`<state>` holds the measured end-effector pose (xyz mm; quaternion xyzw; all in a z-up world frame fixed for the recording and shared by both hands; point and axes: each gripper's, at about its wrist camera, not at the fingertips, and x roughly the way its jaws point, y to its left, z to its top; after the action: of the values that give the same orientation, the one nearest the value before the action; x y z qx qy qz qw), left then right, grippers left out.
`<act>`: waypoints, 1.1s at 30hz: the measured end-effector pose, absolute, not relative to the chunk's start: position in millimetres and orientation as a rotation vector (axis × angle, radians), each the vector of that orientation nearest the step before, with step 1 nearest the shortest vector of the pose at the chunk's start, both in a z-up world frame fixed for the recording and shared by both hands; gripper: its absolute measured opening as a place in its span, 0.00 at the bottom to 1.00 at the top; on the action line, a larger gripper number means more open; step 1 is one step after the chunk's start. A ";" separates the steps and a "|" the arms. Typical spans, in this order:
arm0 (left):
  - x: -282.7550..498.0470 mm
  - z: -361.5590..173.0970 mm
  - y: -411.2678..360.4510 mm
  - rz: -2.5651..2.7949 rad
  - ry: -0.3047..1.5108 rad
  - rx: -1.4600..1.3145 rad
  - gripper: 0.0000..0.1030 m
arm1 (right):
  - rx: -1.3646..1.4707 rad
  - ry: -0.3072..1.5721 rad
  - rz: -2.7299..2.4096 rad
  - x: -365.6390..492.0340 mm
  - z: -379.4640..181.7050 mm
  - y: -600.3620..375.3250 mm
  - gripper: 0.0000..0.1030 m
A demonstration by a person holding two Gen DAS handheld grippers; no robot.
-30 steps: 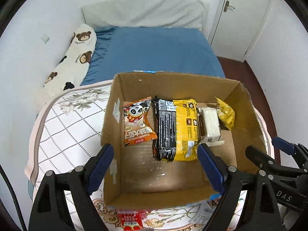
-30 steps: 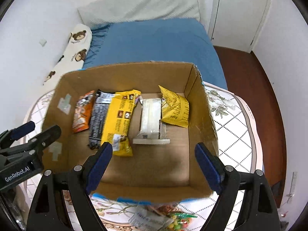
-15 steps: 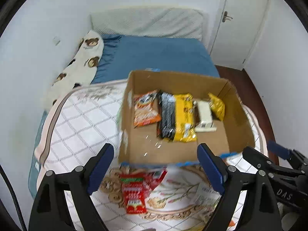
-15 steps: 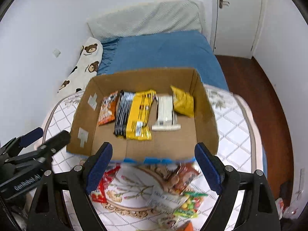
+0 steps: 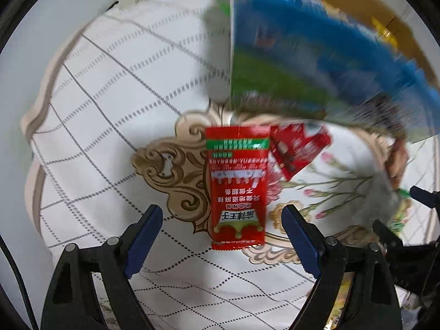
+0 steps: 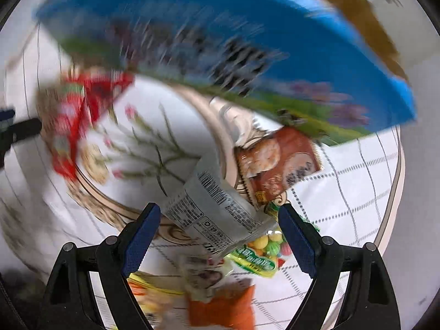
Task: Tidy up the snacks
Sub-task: 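Grasp the red sauce packet with left gripper while right grasps white wrapped packet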
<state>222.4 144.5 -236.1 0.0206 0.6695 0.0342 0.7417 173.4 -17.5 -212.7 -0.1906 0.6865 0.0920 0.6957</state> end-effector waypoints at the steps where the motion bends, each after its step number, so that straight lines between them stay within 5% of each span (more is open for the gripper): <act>1: 222.4 -240.9 143.7 0.077 1.471 0.057 0.86 | -0.498 1.551 0.207 170.1 -222.1 -12.2 0.87; 6: 223.8 -261.5 141.2 0.073 1.503 0.086 0.86 | -0.545 1.584 0.169 168.0 -244.6 -12.6 0.83; 8: 225.3 -265.9 141.3 0.069 1.510 0.080 0.86 | -0.363 1.607 0.142 175.2 -241.7 -25.5 0.69; 14: 234.1 -280.7 137.2 0.035 1.516 0.069 0.86 | 0.424 1.694 0.072 186.1 -245.5 -79.4 0.67; 16: 237.1 -284.2 134.2 0.032 1.506 0.066 0.82 | 0.416 1.676 0.061 187.2 -241.1 -79.2 0.72; 20: 237.3 -284.1 128.0 0.027 1.476 0.060 0.49 | 0.244 1.650 0.063 188.2 -231.1 -60.9 0.75; 23: 224.6 -284.4 119.4 0.035 1.473 0.081 0.47 | 0.150 1.643 0.047 182.9 -231.3 -48.3 0.73; 25: 212.3 -286.4 118.7 0.043 1.489 0.086 0.47 | 0.134 1.646 0.043 177.3 -233.5 -43.7 0.61; 33: 173.9 -304.3 108.7 0.031 1.547 0.056 0.47 | 0.172 1.677 0.076 144.6 -234.2 -27.8 0.60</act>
<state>173.9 108.7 -304.3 0.0254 0.6986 0.0140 0.7150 144.6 -27.8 -234.2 0.0763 0.7426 0.0337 0.6646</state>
